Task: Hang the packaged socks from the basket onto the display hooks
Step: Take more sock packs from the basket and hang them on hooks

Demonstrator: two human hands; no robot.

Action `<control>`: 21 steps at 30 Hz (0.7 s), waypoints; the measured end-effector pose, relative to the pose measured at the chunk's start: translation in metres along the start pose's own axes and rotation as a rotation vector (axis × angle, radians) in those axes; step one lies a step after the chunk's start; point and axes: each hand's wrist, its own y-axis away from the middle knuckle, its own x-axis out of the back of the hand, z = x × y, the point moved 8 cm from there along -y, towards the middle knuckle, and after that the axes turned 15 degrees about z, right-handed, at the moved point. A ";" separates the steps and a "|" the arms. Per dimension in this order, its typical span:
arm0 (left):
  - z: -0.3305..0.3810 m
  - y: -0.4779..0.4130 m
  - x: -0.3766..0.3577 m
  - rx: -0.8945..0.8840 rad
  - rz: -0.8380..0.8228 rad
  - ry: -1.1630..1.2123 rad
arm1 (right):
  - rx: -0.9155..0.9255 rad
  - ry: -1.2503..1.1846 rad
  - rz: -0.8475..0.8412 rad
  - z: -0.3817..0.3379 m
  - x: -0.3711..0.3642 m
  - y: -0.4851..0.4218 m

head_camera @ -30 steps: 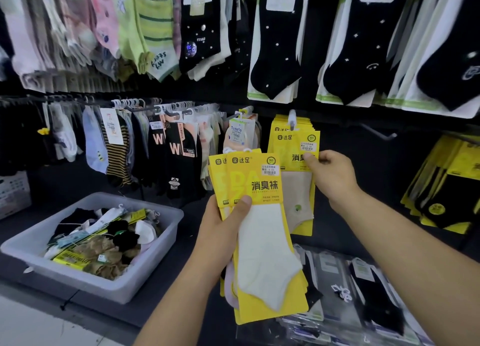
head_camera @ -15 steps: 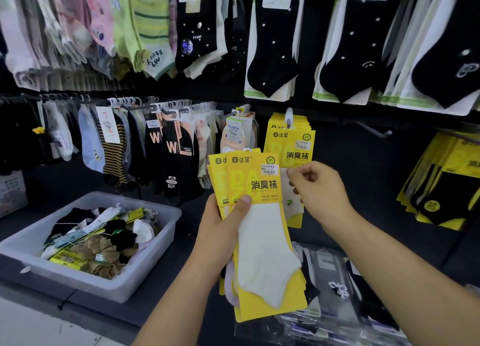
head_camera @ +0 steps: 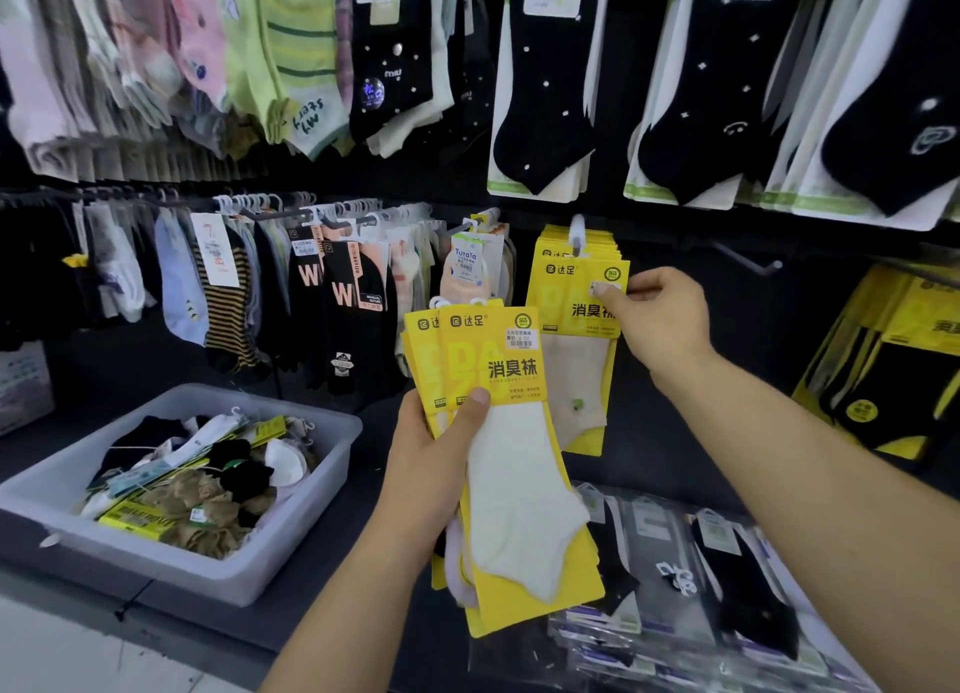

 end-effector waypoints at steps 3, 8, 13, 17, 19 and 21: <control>0.001 -0.001 0.002 0.007 0.012 0.004 | 0.015 -0.052 -0.038 -0.002 -0.004 0.001; 0.001 -0.001 0.007 0.006 0.017 -0.014 | 0.041 -0.209 -0.122 -0.012 0.006 0.019; 0.003 -0.001 0.013 0.000 0.047 -0.025 | 0.129 -0.299 -0.194 -0.033 0.027 0.035; 0.005 0.002 0.015 -0.012 0.062 -0.034 | 0.105 -0.318 -0.219 -0.045 0.043 0.040; 0.005 0.005 0.013 -0.019 0.054 -0.044 | 0.082 -0.336 -0.246 -0.049 0.049 0.044; 0.005 0.008 0.010 -0.015 0.043 -0.045 | 0.061 -0.357 -0.268 -0.054 0.054 0.047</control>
